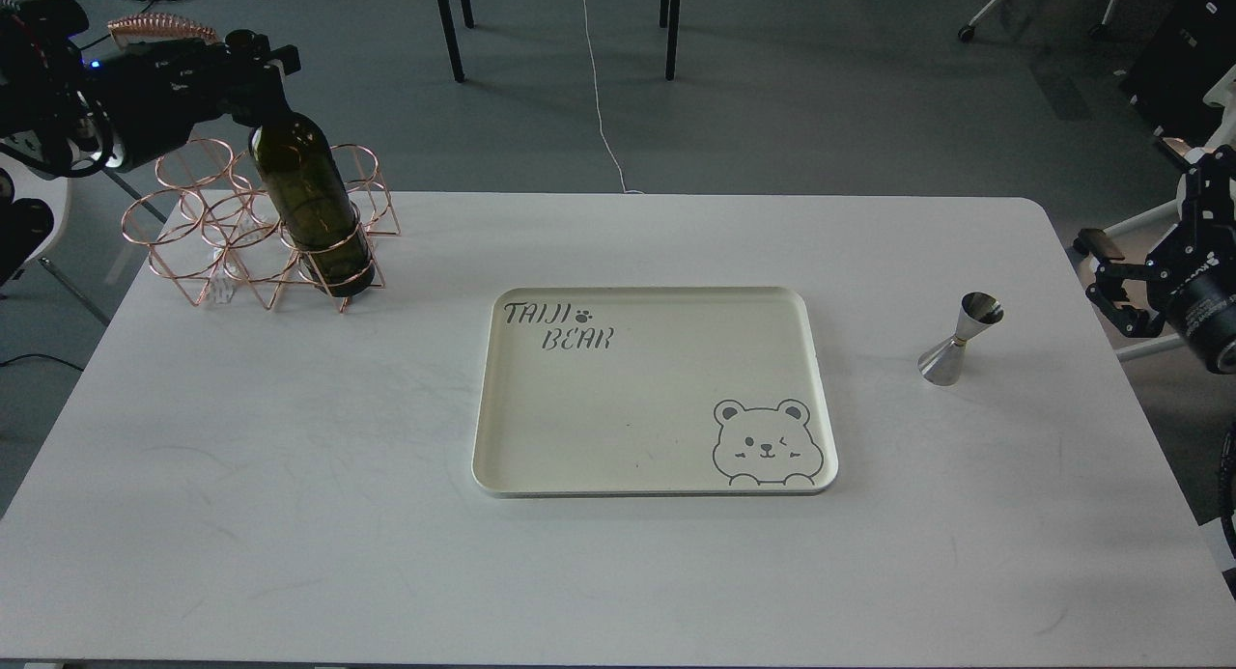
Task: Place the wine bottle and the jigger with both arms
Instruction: 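Lower the bottle into the copper rack with the left gripper, then open the left gripper and withdraw it from the bottle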
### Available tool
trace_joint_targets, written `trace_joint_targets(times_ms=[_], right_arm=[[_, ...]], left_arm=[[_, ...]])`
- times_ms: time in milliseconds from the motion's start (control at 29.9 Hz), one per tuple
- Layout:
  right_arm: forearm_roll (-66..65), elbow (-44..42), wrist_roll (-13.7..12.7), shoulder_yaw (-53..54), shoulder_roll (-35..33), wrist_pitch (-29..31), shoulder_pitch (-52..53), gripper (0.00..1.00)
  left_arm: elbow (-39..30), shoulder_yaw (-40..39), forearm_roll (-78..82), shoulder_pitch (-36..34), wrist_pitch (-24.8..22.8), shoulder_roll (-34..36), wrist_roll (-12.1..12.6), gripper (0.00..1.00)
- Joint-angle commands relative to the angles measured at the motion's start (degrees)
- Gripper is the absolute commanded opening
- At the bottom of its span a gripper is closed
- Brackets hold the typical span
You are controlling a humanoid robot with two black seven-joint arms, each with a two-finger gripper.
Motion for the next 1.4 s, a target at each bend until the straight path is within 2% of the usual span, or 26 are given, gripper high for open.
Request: trace_joint_targets(times_ms=[0, 134, 201, 301, 401, 501, 602, 769, 969, 1203, 1370], right_arm=[[0.0, -0.32, 0.0, 0.0, 0.0, 0.03, -0.14, 0.98], [0.0, -0.41, 0.0, 0.0, 0.0, 0.03, -0.14, 0.98], [0.0, -0.41, 0.0, 0.0, 0.0, 0.03, -0.14, 0.98], [0.0, -0.41, 0.0, 0.09, 0.0, 0.03, -0.14, 0.98], [0.0, -0.41, 0.0, 0.0, 0.0, 0.03, -0.14, 0.98], [0.0, -0.41, 0.0, 0.09, 0.0, 0.03, -0.14, 0.98], [0.0, -0.49, 0.0, 0.09, 0.09, 0.03, -0.05, 0.98], [-0.18, -1.19, 0.0, 0.18, 0.09, 0.21, -0.05, 0.98], [-0.26, -1.81, 0.0, 0.35, 1.84, 0.21, -0.14, 0.98], [-0.53, -4.53, 0.0, 0.18, 4.66, 0.12, 0.82, 0.99], [-0.62, -6.21, 0.0, 0.18, 8.87, 0.73, 2.49, 0.99]], left_arm=[[0.02, 0.03, 0.08, 0.01, 0.01, 0.08, -0.01, 0.37], [0.02, 0.03, 0.08, 0.01, -0.07, 0.16, -0.01, 0.49], [0.02, 0.03, -0.01, 0.09, -0.16, 0.08, -0.01, 0.6], [-0.24, -0.14, -0.27, 0.09, -0.07, 0.16, -0.01, 0.86], [-0.77, -0.06, -3.16, 0.09, -0.42, 0.69, -0.01, 0.98], [-1.3, 0.03, -4.14, 0.18, -1.48, 1.13, -0.01, 0.98], [-4.19, -0.06, -4.49, 0.53, -4.63, 3.93, -0.01, 0.98], [-14.72, -0.14, -10.27, 3.68, -11.58, 13.68, -0.01, 0.98], [-28.53, -0.49, -31.78, 7.65, -13.52, 22.92, -0.01, 0.98], [-37.68, -0.67, -65.62, 8.09, -13.52, 19.6, -0.01, 0.98], [-37.42, -2.07, -72.6, 10.98, -12.64, 10.38, -0.01, 0.98]])
